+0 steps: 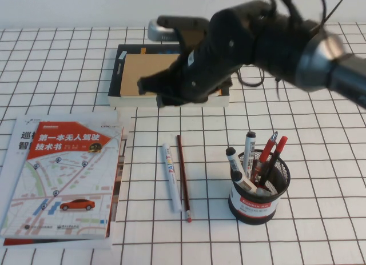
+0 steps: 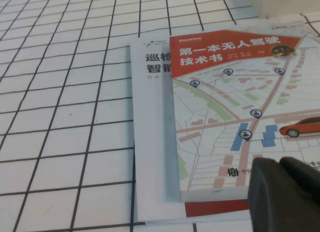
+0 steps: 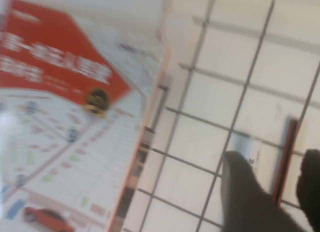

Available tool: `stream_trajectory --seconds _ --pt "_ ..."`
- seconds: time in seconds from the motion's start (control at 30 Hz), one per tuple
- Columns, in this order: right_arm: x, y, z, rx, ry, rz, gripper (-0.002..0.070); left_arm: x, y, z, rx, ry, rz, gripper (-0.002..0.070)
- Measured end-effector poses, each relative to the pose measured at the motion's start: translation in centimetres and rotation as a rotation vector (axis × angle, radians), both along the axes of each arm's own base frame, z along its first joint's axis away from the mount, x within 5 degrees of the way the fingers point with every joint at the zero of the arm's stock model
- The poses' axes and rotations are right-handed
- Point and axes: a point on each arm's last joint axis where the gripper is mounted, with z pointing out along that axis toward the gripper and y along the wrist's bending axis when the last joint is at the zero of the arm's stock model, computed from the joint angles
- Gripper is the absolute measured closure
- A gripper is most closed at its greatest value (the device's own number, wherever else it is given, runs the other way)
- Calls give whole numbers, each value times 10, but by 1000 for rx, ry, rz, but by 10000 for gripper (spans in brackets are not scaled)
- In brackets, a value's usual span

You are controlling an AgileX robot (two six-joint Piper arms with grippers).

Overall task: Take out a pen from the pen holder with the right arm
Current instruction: 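Take a marker out of the pen holder and lay it on the table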

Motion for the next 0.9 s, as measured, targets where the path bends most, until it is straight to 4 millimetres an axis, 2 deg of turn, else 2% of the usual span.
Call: stream_trajectory --seconds 0.1,0.17,0.23,0.33,0.43,0.6,0.77,0.9 --pt "-26 -15 50 14 -118 43 532 0 0 0 0 0 0 679" --pt "-45 -27 73 17 -173 60 615 0 0 0 0 0 0 679" --pt "-65 -46 90 11 -219 64 656 0 0 0 0 0 0 679" --pt "-93 -77 101 -34 -268 62 681 0 0 0 0 0 0 679" --pt "-124 -110 106 -70 -299 56 687 0 0 0 0 0 0 679" --pt "-174 -155 106 -58 -332 54 690 0 0 0 0 0 0 679" --pt "-219 -192 91 -41 -309 53 690 0 0 0 0 0 0 679" --pt "-242 -211 75 -74 -244 57 690 0 0 0 0 0 0 679"
